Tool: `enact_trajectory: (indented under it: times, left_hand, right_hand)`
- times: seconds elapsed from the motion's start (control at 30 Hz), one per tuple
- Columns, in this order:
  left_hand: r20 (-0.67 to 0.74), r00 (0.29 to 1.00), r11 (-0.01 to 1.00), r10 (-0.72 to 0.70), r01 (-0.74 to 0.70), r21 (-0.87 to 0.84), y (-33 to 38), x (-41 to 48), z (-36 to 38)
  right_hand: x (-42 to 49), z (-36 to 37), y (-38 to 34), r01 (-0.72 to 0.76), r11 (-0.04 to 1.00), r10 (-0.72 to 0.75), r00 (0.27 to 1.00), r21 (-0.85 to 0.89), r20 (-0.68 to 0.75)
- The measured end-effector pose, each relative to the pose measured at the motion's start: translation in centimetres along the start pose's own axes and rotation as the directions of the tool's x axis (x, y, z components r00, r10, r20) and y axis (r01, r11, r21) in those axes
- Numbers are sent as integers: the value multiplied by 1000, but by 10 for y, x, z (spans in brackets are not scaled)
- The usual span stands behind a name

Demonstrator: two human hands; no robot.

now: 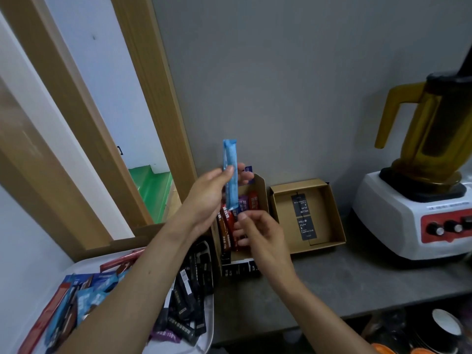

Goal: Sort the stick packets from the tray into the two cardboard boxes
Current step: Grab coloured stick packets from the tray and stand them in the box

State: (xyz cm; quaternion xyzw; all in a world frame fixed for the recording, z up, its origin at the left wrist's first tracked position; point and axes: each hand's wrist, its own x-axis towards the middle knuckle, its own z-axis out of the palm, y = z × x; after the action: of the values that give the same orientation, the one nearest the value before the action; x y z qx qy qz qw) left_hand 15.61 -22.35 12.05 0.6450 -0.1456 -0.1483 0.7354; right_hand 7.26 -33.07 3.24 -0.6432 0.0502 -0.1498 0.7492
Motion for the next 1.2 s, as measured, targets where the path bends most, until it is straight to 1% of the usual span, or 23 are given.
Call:
enact_trajectory:
  times: [0.03,0.07,0.1,0.13,0.2,0.27,0.37,0.43,0.53,0.6,0.7,0.77,0.83,0.9,0.97,1.03,1.1,1.2]
  left_hand:
    - [23,1000,998,-17,18,-58,-7,-5,-2]
    - [44,998,992,-40,45,-120,-12,-10,-4]
    - [59,997,983,-57,66,-170,-15,-12,-6]
    - [71,995,975,-67,80,-205,-15,-15,-7]
    - [98,992,964,-76,99,-249,-15,-20,-10]
    - [162,984,954,-75,118,-276,-14,-23,-14]
    - [276,958,953,-80,155,-261,-10,-27,-18]
    - [285,954,966,-90,153,-206,-9,-30,-18]
    - [270,959,982,-85,127,-142,-9,-32,-18]
    - [264,962,983,-71,112,-143,-9,-31,-19]
    - [271,958,977,-96,142,-157,-11,-30,-19]
    - [274,954,977,-123,164,-133,-13,-30,-17]
    - [268,955,982,-124,158,-108,-16,-30,-17]
    - [265,959,984,-101,136,-116,-18,-27,-18]
    - [214,975,993,-55,75,-87,-17,-25,-20]
    - [94,996,998,9,-14,55,-14,-23,-20]
    - [-20,997,974,72,-66,215,-10,-24,-17]
    - [-91,976,929,196,-154,337,-7,-21,-20]
  right_hand:
    - [-2,-2,-7,-62,984,56,998,166,37]
    - [-3,-4,-13,-122,959,103,991,256,83]
    - [-4,-4,-16,-167,947,137,982,275,127]
    - [-5,-5,-18,-202,945,165,973,258,160]
    - [-7,-5,-18,-277,928,233,953,249,193]
    - [-8,-6,-18,-401,848,323,909,347,262]
    - [-9,-7,-18,-557,677,419,829,480,371]
    - [-8,-8,-15,-601,615,436,799,511,414]
    - [-8,-11,-14,-619,607,406,781,499,474]
    - [-10,-14,-14,-632,592,392,768,500,506]
    - [-9,-18,-13,-660,583,380,737,475,559]
    - [-7,-19,-12,-684,572,387,711,453,587]
    - [-6,-19,-12,-698,550,393,701,458,596]
    - [-7,-21,-13,-693,528,390,711,491,585]
    - [-8,-23,-14,-650,532,384,757,543,529]
    - [-10,-23,-11,-567,582,375,823,583,426]
    - [-10,-23,-5,-481,659,363,877,579,315]
    - [-10,-21,3,-398,753,324,917,524,231]
